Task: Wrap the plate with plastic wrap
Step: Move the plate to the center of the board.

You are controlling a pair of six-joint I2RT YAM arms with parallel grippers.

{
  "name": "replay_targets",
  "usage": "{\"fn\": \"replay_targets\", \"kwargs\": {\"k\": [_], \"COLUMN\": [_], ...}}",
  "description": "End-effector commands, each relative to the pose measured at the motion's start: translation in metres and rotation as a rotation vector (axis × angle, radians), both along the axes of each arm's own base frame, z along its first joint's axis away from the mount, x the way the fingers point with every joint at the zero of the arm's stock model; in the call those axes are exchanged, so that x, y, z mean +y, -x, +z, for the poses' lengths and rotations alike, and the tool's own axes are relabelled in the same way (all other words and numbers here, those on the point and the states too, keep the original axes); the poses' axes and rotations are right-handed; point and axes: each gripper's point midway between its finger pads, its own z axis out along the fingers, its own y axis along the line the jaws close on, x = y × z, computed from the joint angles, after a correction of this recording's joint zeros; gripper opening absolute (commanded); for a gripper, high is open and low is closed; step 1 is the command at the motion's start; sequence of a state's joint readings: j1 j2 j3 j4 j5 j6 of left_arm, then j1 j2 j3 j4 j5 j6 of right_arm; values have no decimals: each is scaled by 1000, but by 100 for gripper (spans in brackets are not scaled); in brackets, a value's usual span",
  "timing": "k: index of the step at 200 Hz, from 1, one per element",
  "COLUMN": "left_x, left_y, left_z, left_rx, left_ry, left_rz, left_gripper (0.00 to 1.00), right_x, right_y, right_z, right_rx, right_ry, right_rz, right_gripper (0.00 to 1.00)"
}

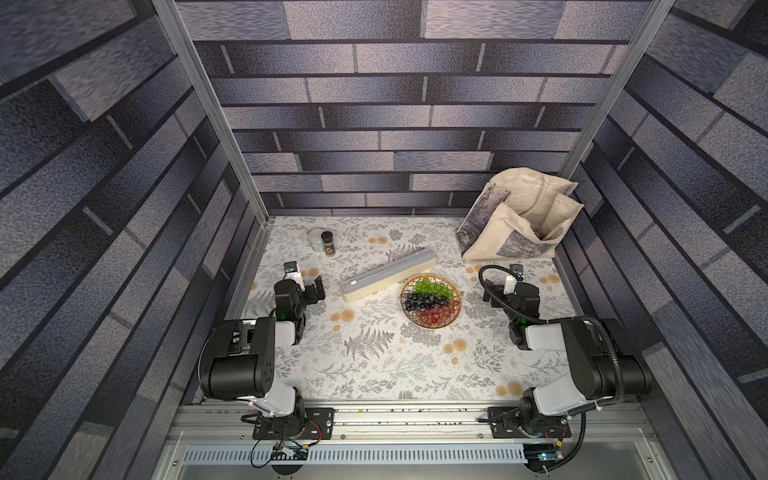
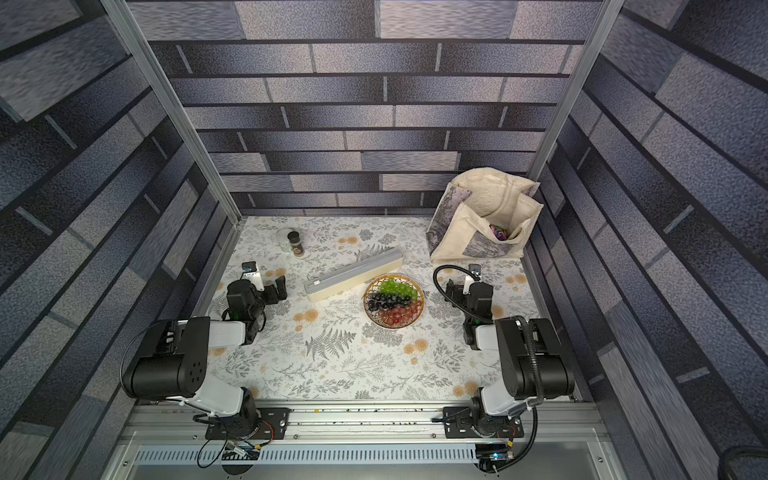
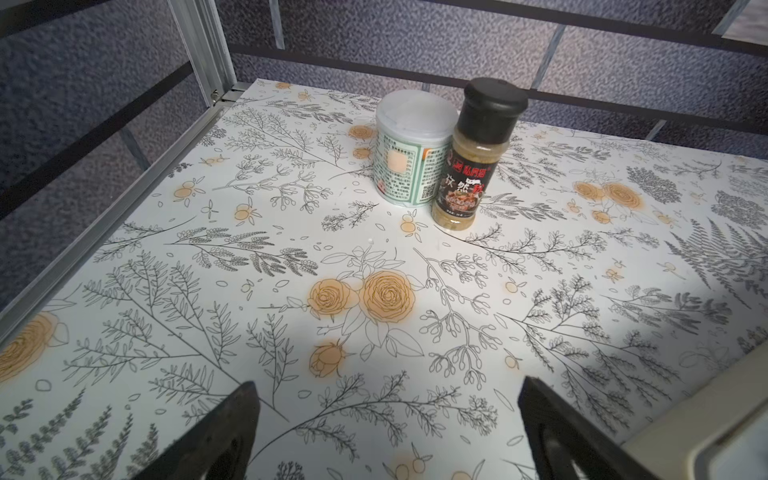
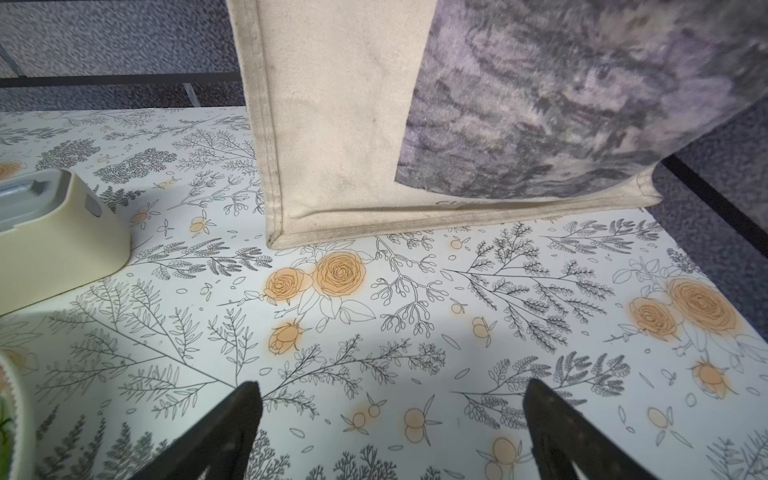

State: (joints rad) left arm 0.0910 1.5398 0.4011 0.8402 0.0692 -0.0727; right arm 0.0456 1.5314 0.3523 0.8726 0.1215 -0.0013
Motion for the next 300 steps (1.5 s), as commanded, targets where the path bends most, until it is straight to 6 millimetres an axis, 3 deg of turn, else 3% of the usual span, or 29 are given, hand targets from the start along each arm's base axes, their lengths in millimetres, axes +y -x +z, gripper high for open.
{"fn": "replay_targets", "kwargs": {"k": [1,120,134,164,178,204,225,264,300], "left_x": [1,5,5,5,2,1,-8,-34,-40], "left_y": [-3,-4,-3,0,3,16,36,79,99], "left_z": [2,1,1,26,50,83,92,74,55], "left_rx": [0,4,4,11,41,106,138,240,250], "left_ry": [-40,-23,-26,-85,-97,130,378,607,693], "left_rz": [8,22,25,74,100,168,178,151,167], "left_gripper": [100,100,100,100,100,100,100,100,100], "right_x": [3,3,-5,-10,-9,14,38,90,116], "right_y": [-6,-7,-5,3,12,26,40,53,46], "right_z": [11,11,12,40,51,69,71,49,24], "right_rx": [-40,-39,-47,-71,-34,65,172,345,477], "right_ry": [-4,-10,-13,-15,-34,-128,-279,-614,-750], "right_rz": [10,11,-39,-69,-70,37,115,275,371], "right_gripper": [100,100,100,100,100,100,100,100,100]}}
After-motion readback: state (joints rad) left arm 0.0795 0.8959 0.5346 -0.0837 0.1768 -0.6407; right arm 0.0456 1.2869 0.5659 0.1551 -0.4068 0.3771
